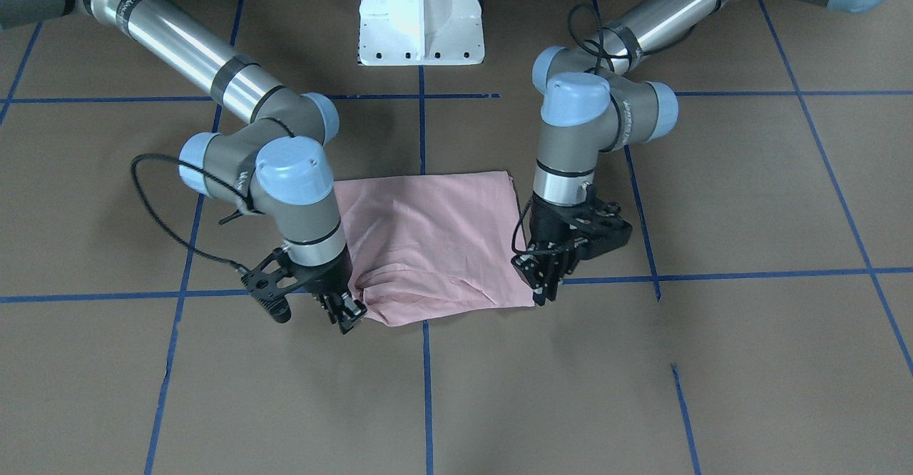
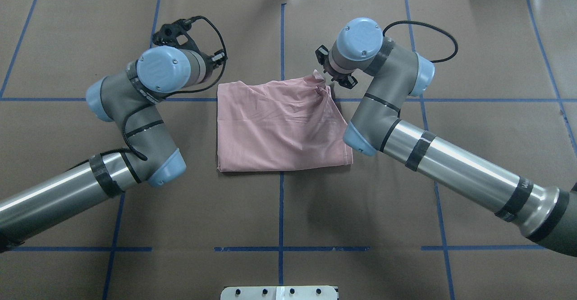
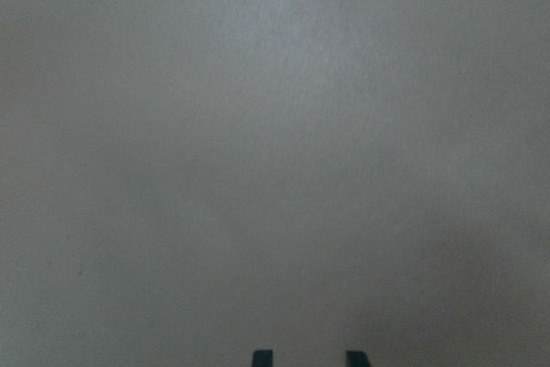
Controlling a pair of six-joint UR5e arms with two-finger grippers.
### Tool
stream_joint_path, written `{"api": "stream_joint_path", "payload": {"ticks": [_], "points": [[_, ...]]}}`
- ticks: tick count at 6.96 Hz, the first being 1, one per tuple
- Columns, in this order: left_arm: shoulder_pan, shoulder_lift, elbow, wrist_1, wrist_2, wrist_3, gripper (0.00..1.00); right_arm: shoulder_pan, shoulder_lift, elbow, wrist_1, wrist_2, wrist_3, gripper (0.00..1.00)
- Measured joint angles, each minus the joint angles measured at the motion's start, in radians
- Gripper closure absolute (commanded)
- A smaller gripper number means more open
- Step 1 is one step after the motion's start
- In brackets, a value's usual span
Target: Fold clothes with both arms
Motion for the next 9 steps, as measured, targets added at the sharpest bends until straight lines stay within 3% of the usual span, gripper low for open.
{"api": "stream_joint_path", "payload": {"ticks": [1,3,5,7,9], "points": [[-0.029,0.023,-0.003,-0.035,-0.003,0.052,0.41,0.022,-0.024,0.0,0.027,0.025,-0.035,0.0],[-0.042,0.151,-0.159,-0.05,-0.03,0.099,0.41,0.061,-0.082,0.075,0.039,0.076,-0.093,0.0],[-0.085,0.308,-0.285,-0.052,-0.135,0.277,0.43,0.169,-0.267,0.24,0.04,0.225,-0.309,0.0],[-0.27,0.466,-0.345,-0.047,-0.335,0.65,0.43,0.372,-0.489,0.359,0.013,0.434,-0.714,0.0],[-0.599,0.642,-0.396,-0.016,-0.595,1.149,0.47,0.591,-0.65,0.386,-0.06,0.569,-1.171,0.0]]}}
